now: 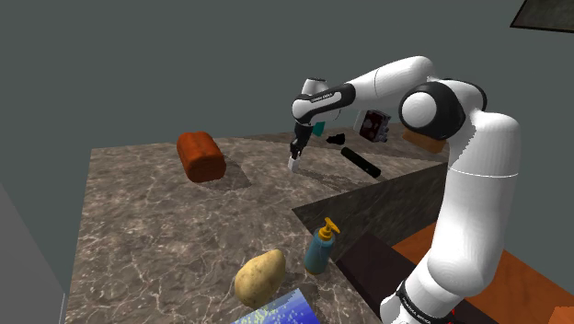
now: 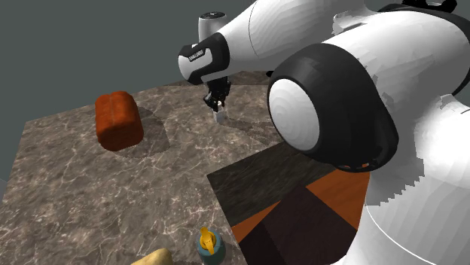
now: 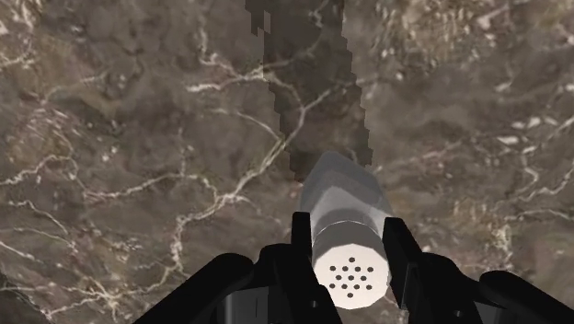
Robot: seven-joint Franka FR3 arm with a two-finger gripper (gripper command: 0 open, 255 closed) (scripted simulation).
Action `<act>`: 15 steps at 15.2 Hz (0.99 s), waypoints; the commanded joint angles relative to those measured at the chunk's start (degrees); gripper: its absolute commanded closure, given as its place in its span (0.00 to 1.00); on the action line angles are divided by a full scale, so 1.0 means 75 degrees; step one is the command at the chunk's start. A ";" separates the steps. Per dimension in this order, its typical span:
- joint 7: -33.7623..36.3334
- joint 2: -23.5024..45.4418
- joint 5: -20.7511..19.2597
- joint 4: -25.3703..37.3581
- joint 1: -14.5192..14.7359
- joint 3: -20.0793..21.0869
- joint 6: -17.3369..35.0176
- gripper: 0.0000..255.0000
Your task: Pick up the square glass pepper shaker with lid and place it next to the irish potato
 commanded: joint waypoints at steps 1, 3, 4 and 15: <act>0.0000 0.0001 0.0000 -0.0001 0.0000 0.0000 0.0000 1.00; 0.0000 0.0001 0.0000 -0.0001 0.0000 0.0000 0.0000 1.00; 0.0000 0.0002 0.0000 0.0000 0.0000 0.0000 0.0000 1.00; 0.0039 -0.0383 -0.0080 0.0509 0.0019 -0.0033 -0.0888 1.00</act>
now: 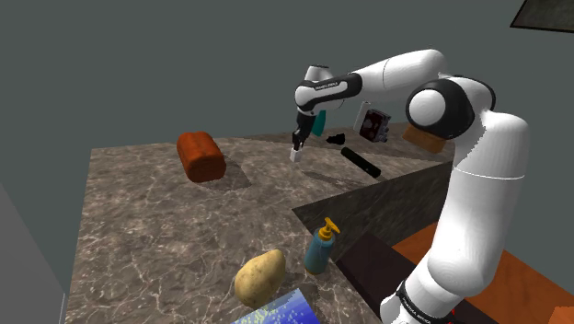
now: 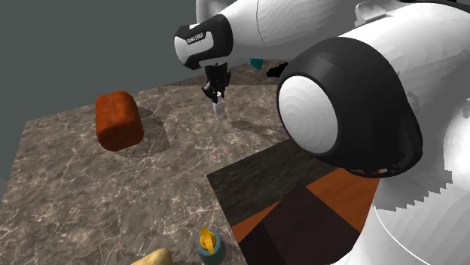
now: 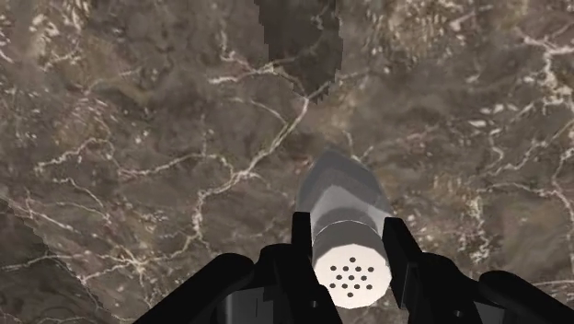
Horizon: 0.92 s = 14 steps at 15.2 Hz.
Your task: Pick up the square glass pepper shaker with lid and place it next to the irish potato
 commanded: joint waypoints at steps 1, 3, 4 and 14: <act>0.0014 -0.0073 -0.0018 0.0147 0.0007 -0.0005 -0.0221 1.00; 0.0020 -0.0130 -0.0029 0.0275 0.0009 -0.0009 -0.0406 1.00; 0.0022 -0.0157 -0.0035 0.0342 0.0009 -0.0011 -0.0499 1.00; 0.0036 -0.0334 -0.0072 0.1127 0.0007 -0.0028 -0.1459 1.00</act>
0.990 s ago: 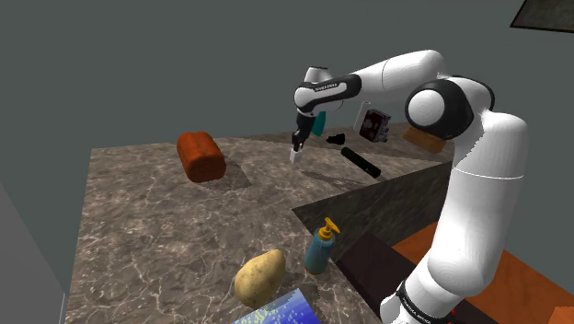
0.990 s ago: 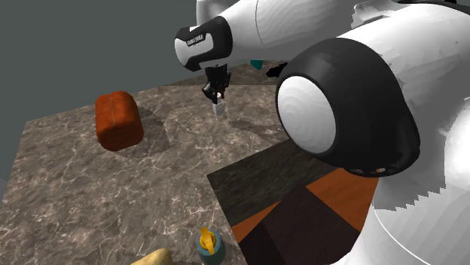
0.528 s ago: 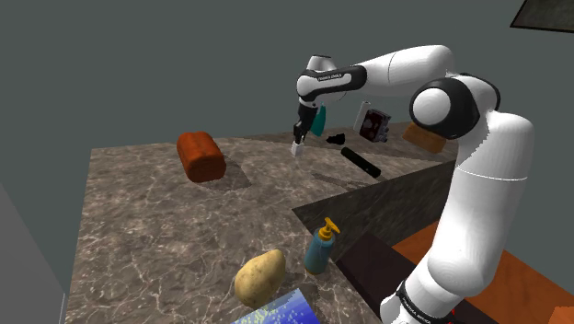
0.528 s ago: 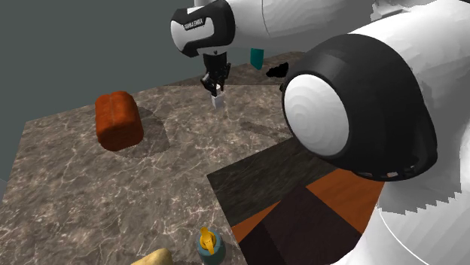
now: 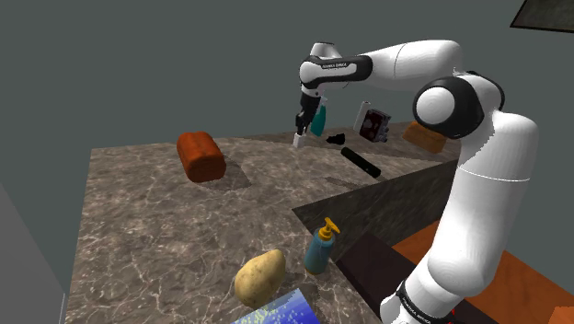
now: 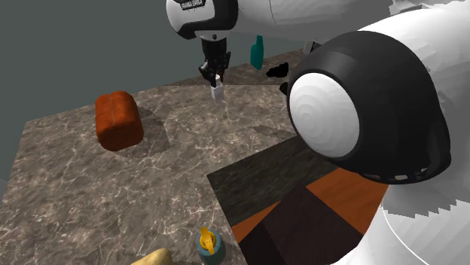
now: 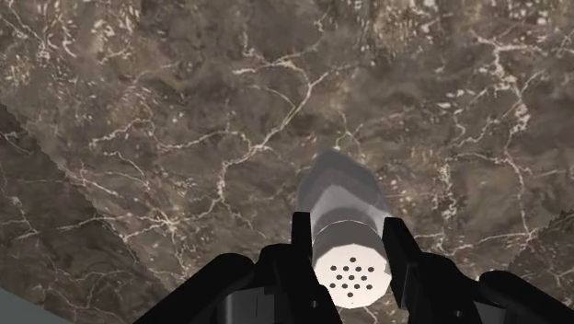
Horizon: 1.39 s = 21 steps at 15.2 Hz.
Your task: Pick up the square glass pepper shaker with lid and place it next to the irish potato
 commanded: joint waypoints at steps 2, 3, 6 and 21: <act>0.0009 -0.0025 -0.0008 0.0296 0.0001 -0.0001 -0.0323 1.00; 0.0009 -0.0030 -0.0009 0.0392 -0.0001 -0.0003 -0.0424 1.00; 0.0008 -0.0034 -0.0010 0.0695 -0.0007 -0.0006 -0.0730 1.00; 0.1730 -0.3426 -0.0602 -0.3347 0.0894 0.0698 -0.0090 1.00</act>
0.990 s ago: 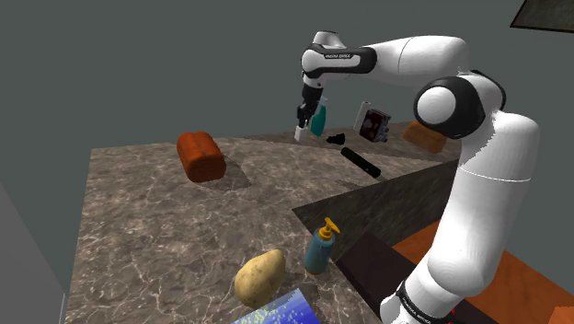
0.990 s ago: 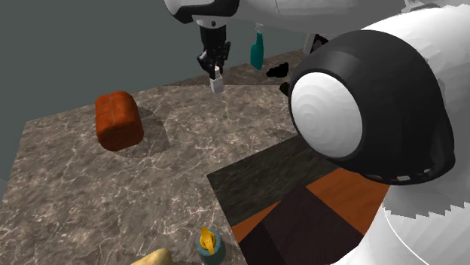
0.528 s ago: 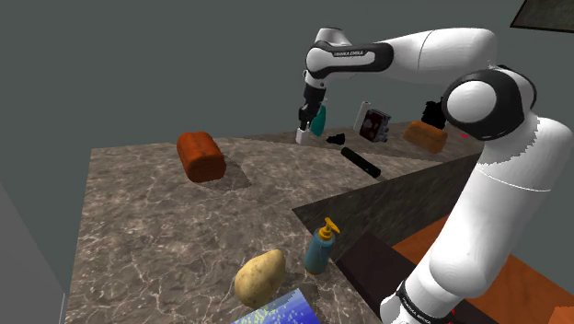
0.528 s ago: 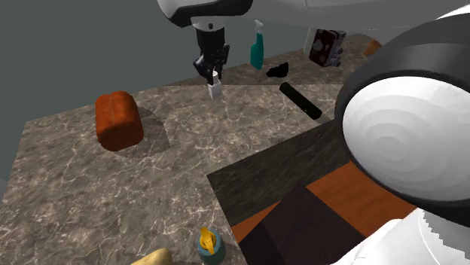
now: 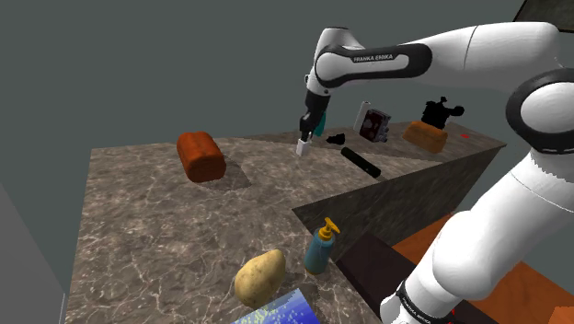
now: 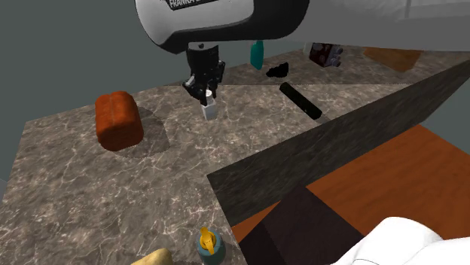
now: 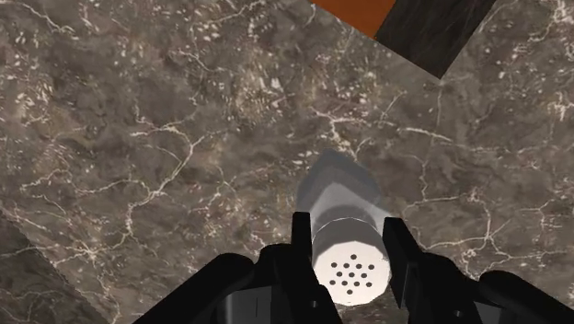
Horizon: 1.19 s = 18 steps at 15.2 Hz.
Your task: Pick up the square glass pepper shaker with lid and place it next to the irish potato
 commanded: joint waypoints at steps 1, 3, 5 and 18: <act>0.0307 -0.0504 -0.0041 -0.0548 0.0115 0.0167 0.0034 1.00; 0.0589 -0.0942 -0.0044 -0.0994 0.0218 0.0344 0.0030 1.00; 0.0872 -0.1366 -0.0021 -0.1403 0.0325 0.0530 0.0004 1.00; 0.2789 -0.3685 0.0686 -0.3222 0.1219 0.1980 -0.0545 1.00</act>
